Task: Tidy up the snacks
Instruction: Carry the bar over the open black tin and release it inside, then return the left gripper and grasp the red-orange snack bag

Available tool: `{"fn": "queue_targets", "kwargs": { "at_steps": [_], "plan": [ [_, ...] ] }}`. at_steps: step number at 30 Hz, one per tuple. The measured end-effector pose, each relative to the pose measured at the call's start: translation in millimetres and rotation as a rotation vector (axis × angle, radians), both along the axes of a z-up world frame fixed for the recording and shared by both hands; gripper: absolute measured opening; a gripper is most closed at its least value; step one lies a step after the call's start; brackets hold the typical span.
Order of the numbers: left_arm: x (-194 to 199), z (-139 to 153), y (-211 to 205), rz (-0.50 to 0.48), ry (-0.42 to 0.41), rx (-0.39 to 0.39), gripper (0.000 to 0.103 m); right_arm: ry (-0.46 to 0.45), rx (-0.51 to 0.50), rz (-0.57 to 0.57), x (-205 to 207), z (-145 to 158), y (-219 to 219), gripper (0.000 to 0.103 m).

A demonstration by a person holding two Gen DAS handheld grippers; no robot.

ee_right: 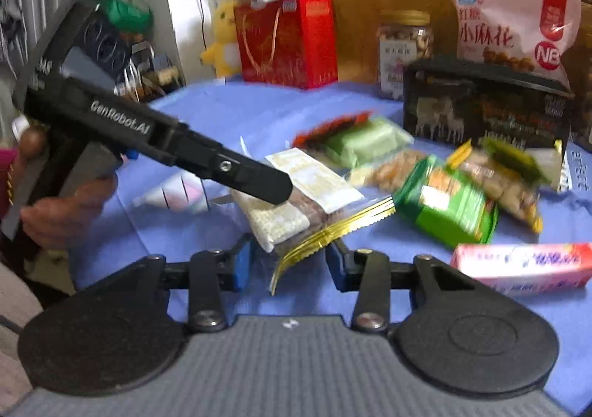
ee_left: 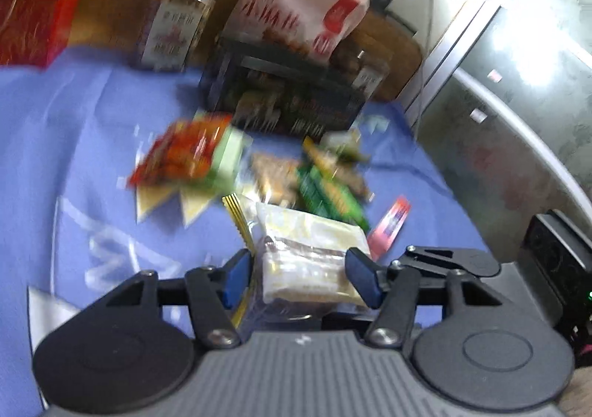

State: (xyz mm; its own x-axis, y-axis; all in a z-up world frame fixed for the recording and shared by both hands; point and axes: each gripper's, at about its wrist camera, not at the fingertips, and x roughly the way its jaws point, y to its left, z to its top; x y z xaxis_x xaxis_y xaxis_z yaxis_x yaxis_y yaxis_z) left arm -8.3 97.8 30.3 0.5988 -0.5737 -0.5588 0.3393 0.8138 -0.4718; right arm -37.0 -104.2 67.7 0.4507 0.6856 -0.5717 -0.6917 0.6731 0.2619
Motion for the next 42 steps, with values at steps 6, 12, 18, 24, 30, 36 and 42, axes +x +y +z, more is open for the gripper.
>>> {"fn": "queue_targets", "kwargs": {
  "at_steps": [6,12,18,24,30,36,42],
  "plan": [
    [42,51,-11,0.012,-0.135,0.002,0.056,-0.092,0.078,-0.067,41,37,-12,0.045],
    [122,72,-36,0.049,-0.181,0.009,0.057,-0.182,0.036,-0.177,105,49,-12,0.045],
    [184,56,-52,0.071,-0.143,-0.003,0.057,-0.142,0.014,-0.264,160,36,-22,0.045],
    [214,38,-55,0.117,-0.083,0.02,0.06,-0.136,-0.045,-0.346,181,19,-26,0.053],
    [192,48,-47,0.082,-0.123,0.005,0.063,-0.131,0.01,-0.429,173,21,-45,0.058],
    [132,52,3,0.116,-0.171,-0.055,0.071,-0.055,0.168,-0.414,135,31,-55,0.058],
    [87,15,59,0.239,-0.059,-0.116,0.071,0.202,0.273,-0.25,126,6,-14,0.057]
  ]
}}
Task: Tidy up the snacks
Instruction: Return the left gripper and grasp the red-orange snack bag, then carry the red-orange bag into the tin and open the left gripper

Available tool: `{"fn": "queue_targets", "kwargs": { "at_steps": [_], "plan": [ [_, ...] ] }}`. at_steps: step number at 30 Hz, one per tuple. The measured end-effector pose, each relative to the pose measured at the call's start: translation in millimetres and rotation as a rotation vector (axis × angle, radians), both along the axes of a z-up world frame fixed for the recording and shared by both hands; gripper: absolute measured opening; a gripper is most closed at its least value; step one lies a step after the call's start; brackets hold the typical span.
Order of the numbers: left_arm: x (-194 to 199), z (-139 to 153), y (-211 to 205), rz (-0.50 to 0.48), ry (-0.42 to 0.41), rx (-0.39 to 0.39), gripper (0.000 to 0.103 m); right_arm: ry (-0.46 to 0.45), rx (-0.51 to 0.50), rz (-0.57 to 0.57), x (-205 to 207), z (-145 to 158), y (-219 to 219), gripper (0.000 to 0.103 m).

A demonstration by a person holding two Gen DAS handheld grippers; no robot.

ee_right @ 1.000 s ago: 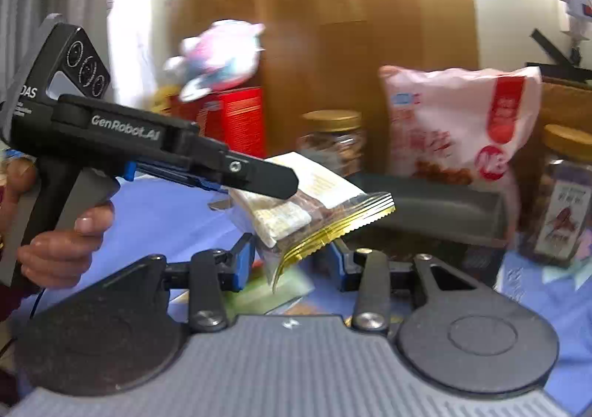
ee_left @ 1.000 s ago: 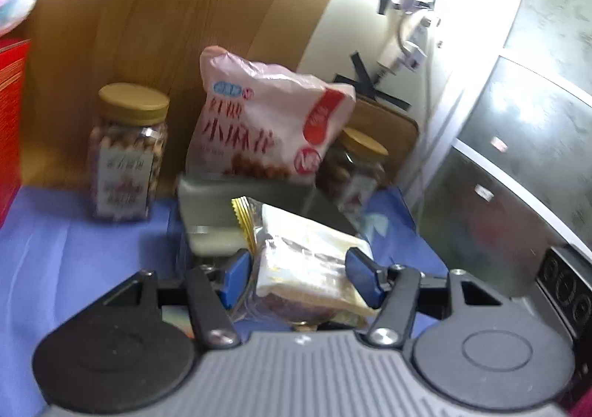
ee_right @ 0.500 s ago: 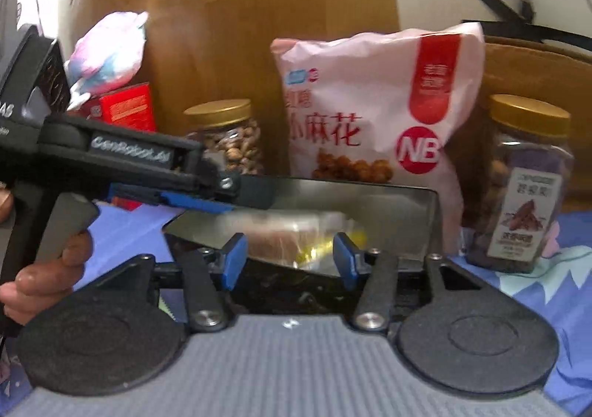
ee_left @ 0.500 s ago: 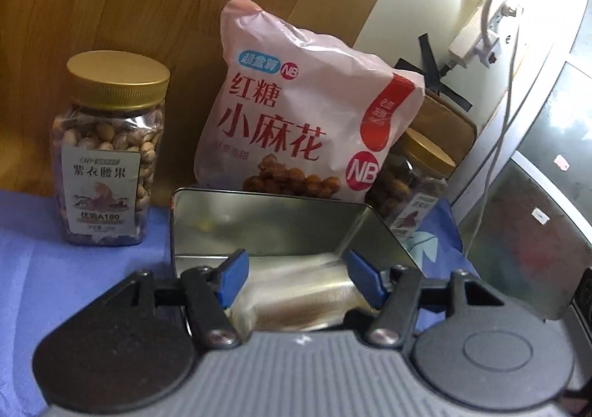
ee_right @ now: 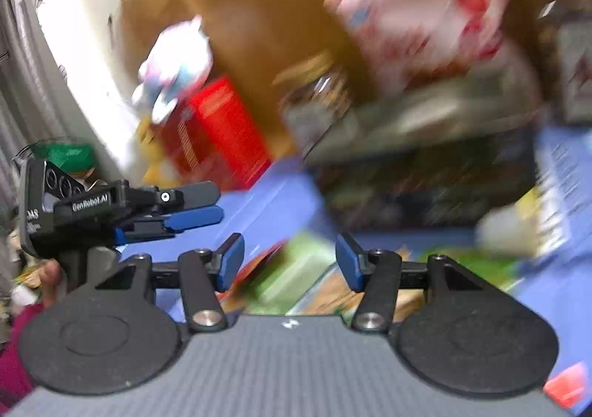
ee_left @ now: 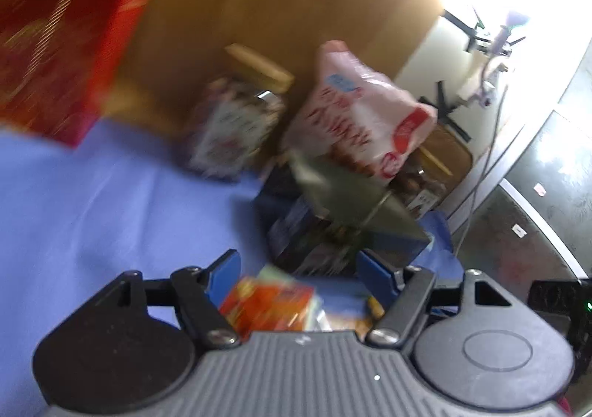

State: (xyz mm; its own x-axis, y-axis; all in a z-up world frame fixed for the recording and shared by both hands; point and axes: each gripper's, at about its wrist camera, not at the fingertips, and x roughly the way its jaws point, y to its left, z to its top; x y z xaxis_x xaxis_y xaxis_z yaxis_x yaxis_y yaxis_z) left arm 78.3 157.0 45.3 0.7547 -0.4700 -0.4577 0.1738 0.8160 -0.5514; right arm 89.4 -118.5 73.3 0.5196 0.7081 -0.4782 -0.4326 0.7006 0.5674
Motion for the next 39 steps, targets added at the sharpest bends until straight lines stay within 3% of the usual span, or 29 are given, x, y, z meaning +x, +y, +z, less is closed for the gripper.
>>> {"fn": "queue_targets", "kwargs": {
  "at_steps": [6,7,9,13,16,20,22,26,31,34,36,39],
  "plan": [
    [-11,-25,28,0.054,0.081,-0.108,0.068,0.146,0.029,0.019,22,-16,43,0.047],
    [-9,-29,30,0.055,0.093,-0.125,0.064,0.168,0.03,0.007,27,-18,48,0.043],
    [-9,-37,31,0.046,0.11,-0.137,0.058,0.223,0.055,-0.002,36,-23,53,0.008],
    [-15,-39,24,0.017,0.107,-0.125,0.058,0.275,0.079,0.005,30,-31,51,0.005],
    [-23,-38,21,0.003,0.089,-0.12,0.065,0.24,0.074,0.031,8,-23,39,0.005],
    [-38,-35,12,-0.043,0.057,-0.094,0.075,0.079,-0.045,0.049,-44,-8,25,0.005],
    [-43,-32,2,-0.077,0.033,-0.052,0.081,0.046,-0.071,0.037,-67,-7,12,0.005],
    [-45,-30,-28,-0.192,0.021,-0.006,0.081,0.01,-0.133,-0.064,-97,-10,-11,0.005],
    [-38,-38,-67,-0.306,0.06,0.03,0.081,-0.008,-0.152,-0.134,-106,-12,-28,0.011],
    [-32,-41,-83,-0.343,0.079,0.043,0.081,-0.01,-0.157,-0.111,-108,-13,-26,0.018],
    [-29,-43,-88,-0.37,0.085,0.045,0.082,-0.021,-0.168,-0.075,-111,-14,-22,0.037],
    [-27,-49,-94,-0.396,0.087,0.057,0.085,-0.019,-0.198,-0.02,-116,-19,-13,0.047]
  ]
}}
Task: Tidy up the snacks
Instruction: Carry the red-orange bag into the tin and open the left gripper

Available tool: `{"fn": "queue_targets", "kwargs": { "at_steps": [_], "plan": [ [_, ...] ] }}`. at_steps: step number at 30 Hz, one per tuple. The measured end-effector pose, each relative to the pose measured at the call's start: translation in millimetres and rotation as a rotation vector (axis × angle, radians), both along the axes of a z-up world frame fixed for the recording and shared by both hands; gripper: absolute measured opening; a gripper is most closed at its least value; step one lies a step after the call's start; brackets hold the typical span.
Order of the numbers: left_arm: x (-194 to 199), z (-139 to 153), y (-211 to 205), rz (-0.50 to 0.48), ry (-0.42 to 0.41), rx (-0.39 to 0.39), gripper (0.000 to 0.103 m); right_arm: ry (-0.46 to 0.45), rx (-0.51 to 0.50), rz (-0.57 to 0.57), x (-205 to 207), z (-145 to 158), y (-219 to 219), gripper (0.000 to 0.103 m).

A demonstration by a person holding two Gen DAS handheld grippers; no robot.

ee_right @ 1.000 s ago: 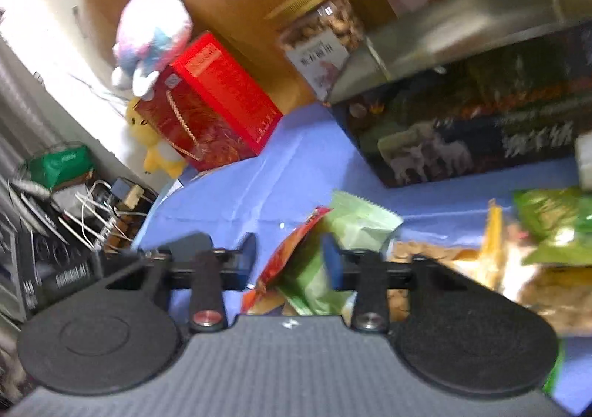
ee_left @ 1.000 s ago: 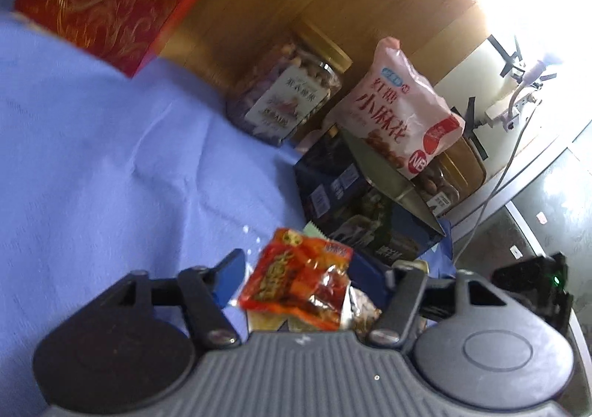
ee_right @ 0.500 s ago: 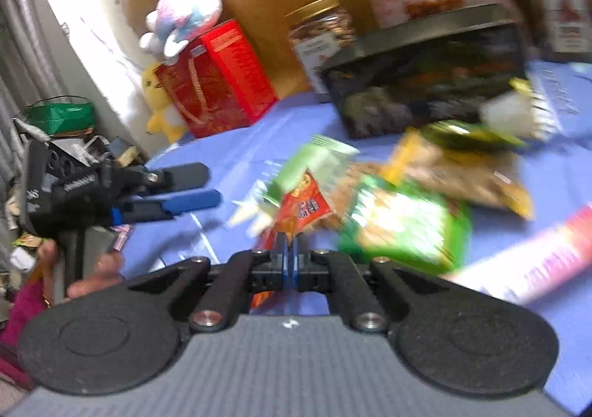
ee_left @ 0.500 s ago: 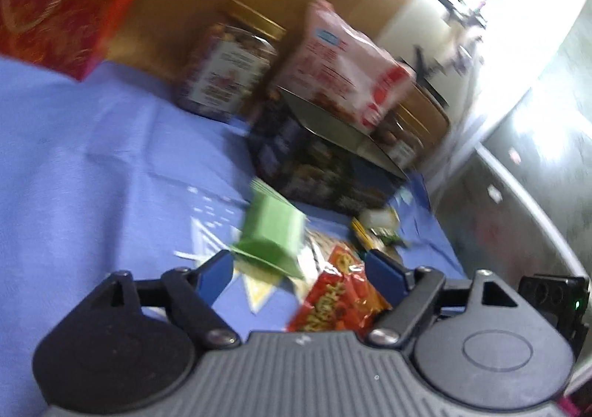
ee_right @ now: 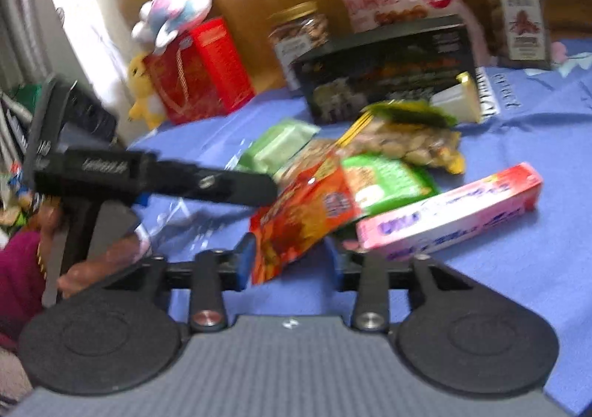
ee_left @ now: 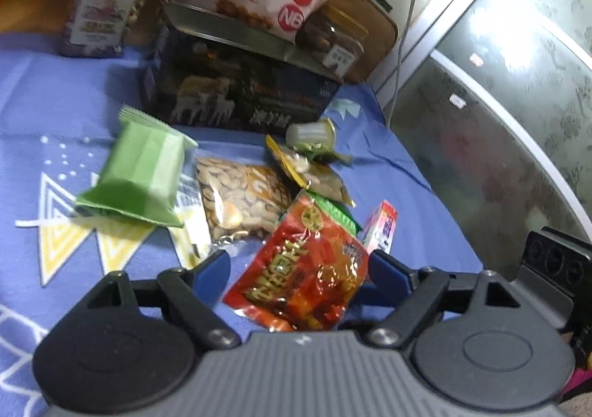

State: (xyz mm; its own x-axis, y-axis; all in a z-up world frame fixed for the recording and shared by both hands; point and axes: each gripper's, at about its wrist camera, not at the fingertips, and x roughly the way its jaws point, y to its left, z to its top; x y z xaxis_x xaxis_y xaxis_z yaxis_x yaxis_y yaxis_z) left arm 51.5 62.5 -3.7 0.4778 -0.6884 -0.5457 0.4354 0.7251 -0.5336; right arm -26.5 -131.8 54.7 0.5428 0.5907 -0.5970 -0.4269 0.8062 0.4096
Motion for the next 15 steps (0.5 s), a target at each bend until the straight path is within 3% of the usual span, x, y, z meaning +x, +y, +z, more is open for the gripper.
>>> {"fn": "queue_targets", "kwargs": {
  "at_steps": [3,4,6,15],
  "plan": [
    [-2,-2,-3,-0.01,-0.014,-0.002,0.082,-0.036,-0.034,0.017,-4,-4,11,0.048],
    [-3,-1,-3,-0.01,-0.018,0.004,0.073,-0.045,-0.039,0.024,-4,-4,13,0.046],
    [-8,-1,-5,-0.015,-0.02,0.017,0.064,-0.067,-0.063,0.034,-4,-6,17,0.021],
    [-25,20,3,0.007,-0.054,-0.026,0.063,-0.142,-0.029,0.071,-6,7,16,0.018]
  ]
}}
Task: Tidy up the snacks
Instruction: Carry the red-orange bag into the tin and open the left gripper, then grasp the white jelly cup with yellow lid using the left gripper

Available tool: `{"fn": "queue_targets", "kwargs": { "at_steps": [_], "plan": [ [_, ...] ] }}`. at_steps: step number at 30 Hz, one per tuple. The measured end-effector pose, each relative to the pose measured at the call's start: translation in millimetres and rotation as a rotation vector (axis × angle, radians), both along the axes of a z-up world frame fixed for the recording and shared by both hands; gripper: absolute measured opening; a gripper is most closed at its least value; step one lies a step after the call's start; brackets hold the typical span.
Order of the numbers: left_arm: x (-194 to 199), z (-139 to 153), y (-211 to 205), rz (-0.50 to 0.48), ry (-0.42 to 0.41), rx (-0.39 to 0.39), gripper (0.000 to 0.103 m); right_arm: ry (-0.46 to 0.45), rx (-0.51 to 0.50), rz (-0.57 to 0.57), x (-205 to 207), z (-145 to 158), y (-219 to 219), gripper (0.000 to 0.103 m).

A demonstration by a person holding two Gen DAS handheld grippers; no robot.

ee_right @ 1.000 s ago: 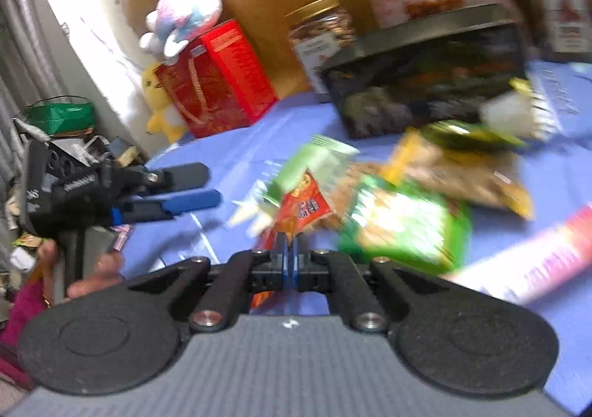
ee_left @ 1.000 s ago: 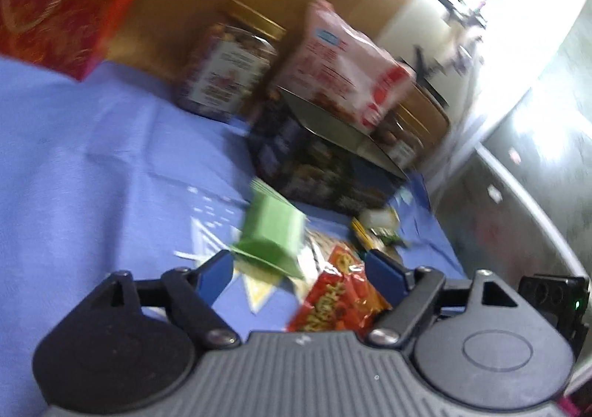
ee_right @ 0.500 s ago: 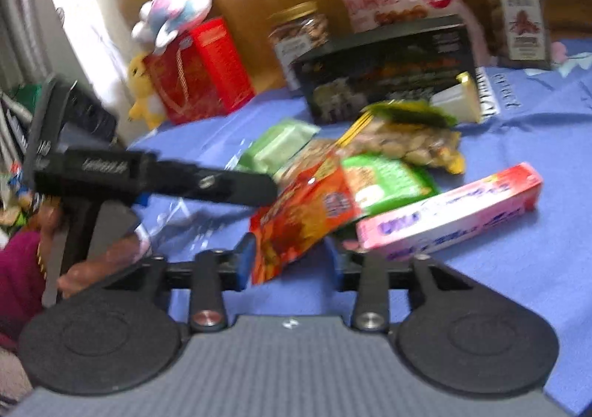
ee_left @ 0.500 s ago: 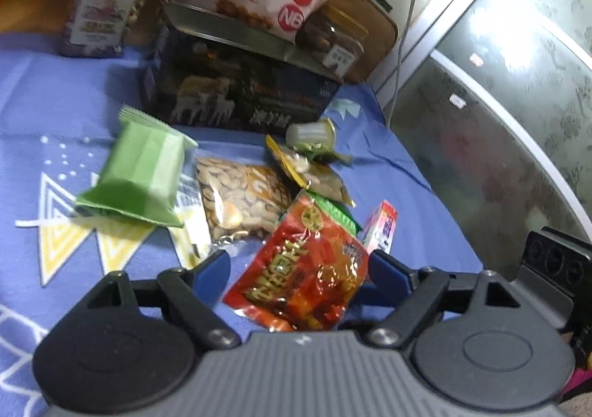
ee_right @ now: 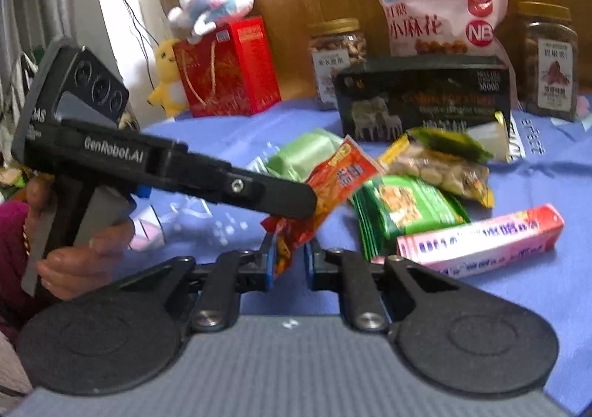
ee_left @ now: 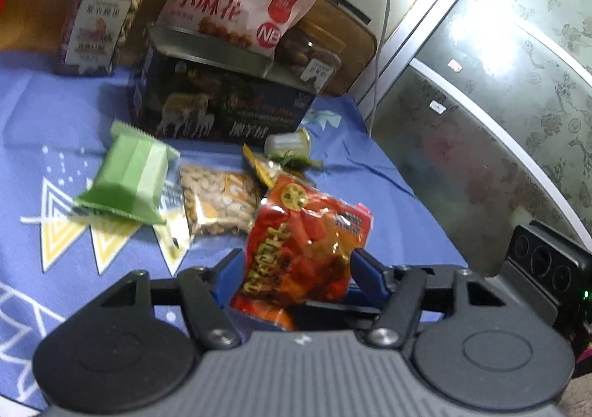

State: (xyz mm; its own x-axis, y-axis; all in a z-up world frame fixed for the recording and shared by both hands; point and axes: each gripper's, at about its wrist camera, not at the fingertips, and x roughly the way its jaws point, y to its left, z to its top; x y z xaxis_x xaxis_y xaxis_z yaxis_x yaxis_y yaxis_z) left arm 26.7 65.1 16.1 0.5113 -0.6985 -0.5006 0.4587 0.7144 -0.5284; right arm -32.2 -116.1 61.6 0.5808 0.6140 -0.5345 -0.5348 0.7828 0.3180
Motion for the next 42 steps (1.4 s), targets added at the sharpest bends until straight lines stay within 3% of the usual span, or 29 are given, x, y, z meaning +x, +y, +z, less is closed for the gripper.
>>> {"fn": "queue_targets", "kwargs": {
  "at_steps": [8,15,24,26,30,38,42],
  "plan": [
    [36,41,0,0.05,-0.066,-0.001,0.062,0.017,0.125,-0.051,42,27,-6,0.018],
    [96,81,-13,0.107,-0.156,0.018,0.062,-0.057,0.177,-0.099,104,54,-11,0.018],
    [164,61,-39,0.147,-0.103,0.061,0.062,-0.074,0.097,-0.21,159,41,-19,0.018],
    [171,54,-45,0.15,-0.091,0.076,0.063,-0.072,0.069,-0.236,163,36,-21,0.022],
    [173,49,-51,0.166,-0.082,0.08,0.07,-0.072,0.028,-0.315,162,32,-27,0.042],
    [121,65,-38,0.118,-0.135,0.009,0.072,-0.029,0.195,-0.421,125,33,-92,0.042],
    [99,53,-41,0.064,-0.079,-0.033,0.072,0.092,0.335,-0.514,103,9,-138,0.043]
  ]
}}
